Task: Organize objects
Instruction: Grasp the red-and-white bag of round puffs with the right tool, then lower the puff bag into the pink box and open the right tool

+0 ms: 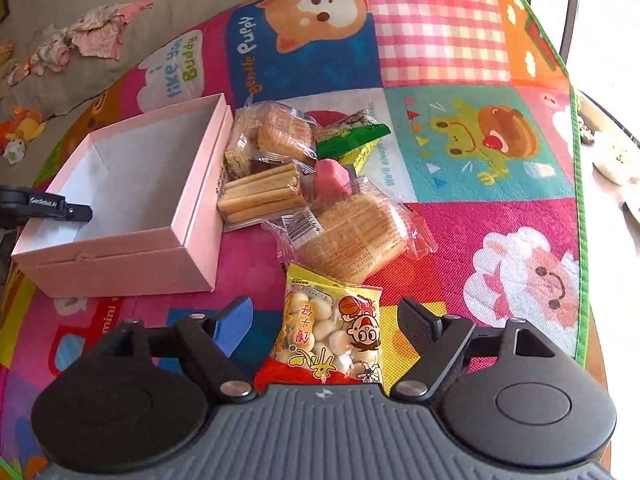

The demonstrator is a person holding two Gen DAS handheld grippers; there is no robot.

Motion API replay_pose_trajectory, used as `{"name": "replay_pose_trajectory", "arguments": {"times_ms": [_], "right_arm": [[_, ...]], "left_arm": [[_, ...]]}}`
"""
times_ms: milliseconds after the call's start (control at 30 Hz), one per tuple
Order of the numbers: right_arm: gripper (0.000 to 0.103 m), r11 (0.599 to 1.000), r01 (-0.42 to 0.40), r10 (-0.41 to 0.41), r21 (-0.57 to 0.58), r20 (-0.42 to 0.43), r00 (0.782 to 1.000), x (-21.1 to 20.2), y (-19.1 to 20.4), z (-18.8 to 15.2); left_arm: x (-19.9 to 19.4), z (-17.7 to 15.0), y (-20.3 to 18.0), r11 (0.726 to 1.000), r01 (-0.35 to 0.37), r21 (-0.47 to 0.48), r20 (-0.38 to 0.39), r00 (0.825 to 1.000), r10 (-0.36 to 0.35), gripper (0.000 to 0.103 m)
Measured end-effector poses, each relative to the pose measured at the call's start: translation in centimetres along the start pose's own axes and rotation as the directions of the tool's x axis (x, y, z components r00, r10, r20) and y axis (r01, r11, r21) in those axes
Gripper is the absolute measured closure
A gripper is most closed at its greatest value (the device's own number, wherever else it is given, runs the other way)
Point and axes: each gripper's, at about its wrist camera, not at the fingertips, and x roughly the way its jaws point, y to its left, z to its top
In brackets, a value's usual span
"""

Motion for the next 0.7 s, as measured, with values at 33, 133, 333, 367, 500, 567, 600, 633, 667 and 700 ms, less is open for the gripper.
{"name": "replay_pose_trajectory", "arguments": {"times_ms": [33, 133, 333, 367, 500, 567, 600, 633, 667, 700], "right_arm": [[0.023, 1.0, -0.002, 0.002, 0.005, -0.02, 1.0, 0.4, -0.3, -0.2], [0.047, 0.999, -0.023, 0.021, -0.049, -0.044, 0.999, -0.1, -0.3, -0.9], [0.049, 0.971, -0.201, 0.194, -0.128, -0.064, 0.979, -5.0, 1.4, -0.2], [0.049, 0.963, -0.233, 0.226, -0.136, -0.065, 0.972, -5.6, 1.9, 0.1], [0.049, 0.929, -0.324, 0.32, -0.177, -0.052, 0.946, -7.0, 5.2, 2.8], [0.049, 0.917, -0.351, 0.349, -0.189, -0.043, 0.936, -6.2, 7.2, 4.7], [0.049, 0.913, -0.355, 0.356, -0.202, -0.033, 0.934, -5.5, 8.2, 5.8], [0.049, 0.913, -0.353, 0.356, -0.207, -0.024, 0.934, -4.6, 9.3, 7.0], [0.049, 0.913, -0.357, 0.36, -0.199, -0.024, 0.933, -3.2, 10.4, 8.5], [0.049, 0.912, -0.364, 0.365, -0.188, -0.027, 0.93, -2.2, 11.2, 9.5]], "left_arm": [[0.0, 0.0, 0.0, 1.0, 0.0, 0.001, -0.001, 1.0, 0.0, 0.085], [0.0, 0.0, 0.0, 1.0, -0.001, -0.005, -0.002, 1.0, 0.001, 0.086], [0.1, 0.1, 0.1, 1.0, 0.003, -0.013, 0.0, 1.0, -0.003, 0.086], [0.1, 0.1, 0.0, 1.0, 0.003, -0.014, 0.001, 1.0, -0.003, 0.086], [0.1, 0.0, 0.1, 1.0, 0.007, -0.017, 0.0, 1.0, -0.007, 0.086], [0.1, 0.1, 0.2, 1.0, 0.011, -0.021, -0.002, 1.0, -0.011, 0.085], [0.1, 0.1, 0.2, 1.0, 0.012, -0.023, -0.003, 1.0, -0.012, 0.085], [0.1, 0.1, 0.2, 1.0, 0.012, -0.024, -0.004, 1.0, -0.012, 0.085], [0.1, 0.1, 0.2, 1.0, 0.012, -0.024, -0.004, 1.0, -0.012, 0.085], [0.1, 0.1, 0.2, 1.0, 0.012, -0.026, -0.004, 1.0, -0.012, 0.085]]}}
